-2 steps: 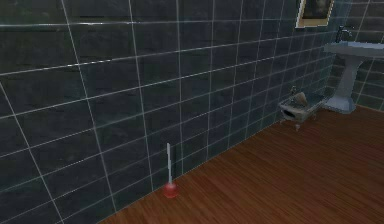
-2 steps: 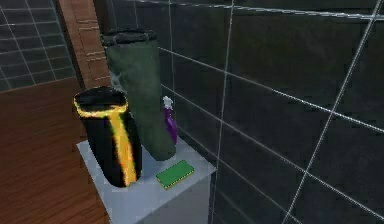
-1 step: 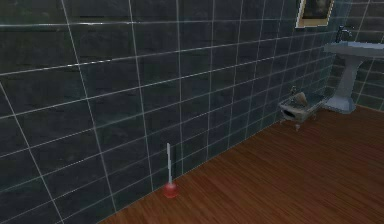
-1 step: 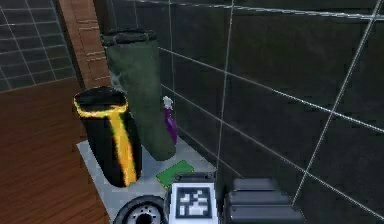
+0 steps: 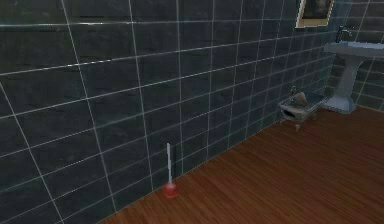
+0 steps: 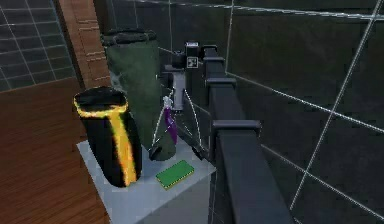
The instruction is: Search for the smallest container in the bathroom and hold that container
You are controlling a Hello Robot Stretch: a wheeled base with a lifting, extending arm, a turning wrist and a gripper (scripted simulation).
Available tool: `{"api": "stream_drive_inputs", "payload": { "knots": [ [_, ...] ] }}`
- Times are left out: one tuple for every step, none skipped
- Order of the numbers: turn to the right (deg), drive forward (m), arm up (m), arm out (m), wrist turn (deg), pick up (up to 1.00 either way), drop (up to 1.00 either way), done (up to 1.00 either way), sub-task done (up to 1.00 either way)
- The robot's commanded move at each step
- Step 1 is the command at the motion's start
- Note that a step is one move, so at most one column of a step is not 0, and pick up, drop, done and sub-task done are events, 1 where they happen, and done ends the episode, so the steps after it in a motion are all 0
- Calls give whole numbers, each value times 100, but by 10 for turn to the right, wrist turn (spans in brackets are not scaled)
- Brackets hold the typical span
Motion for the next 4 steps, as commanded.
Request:
{"api": "stream_drive_inputs", "payload": {
  "knots": [
    [0, 0, 0, 0, 450, 0, 0, 0, 0],
    [0, 0, 0, 0, 450, 0, 0, 0, 0],
    [0, 0, 0, 0, 450, 0, 0, 0, 0],
    [0, 0, 0, 0, 270, 0, 0, 0, 0]
  ]
}}
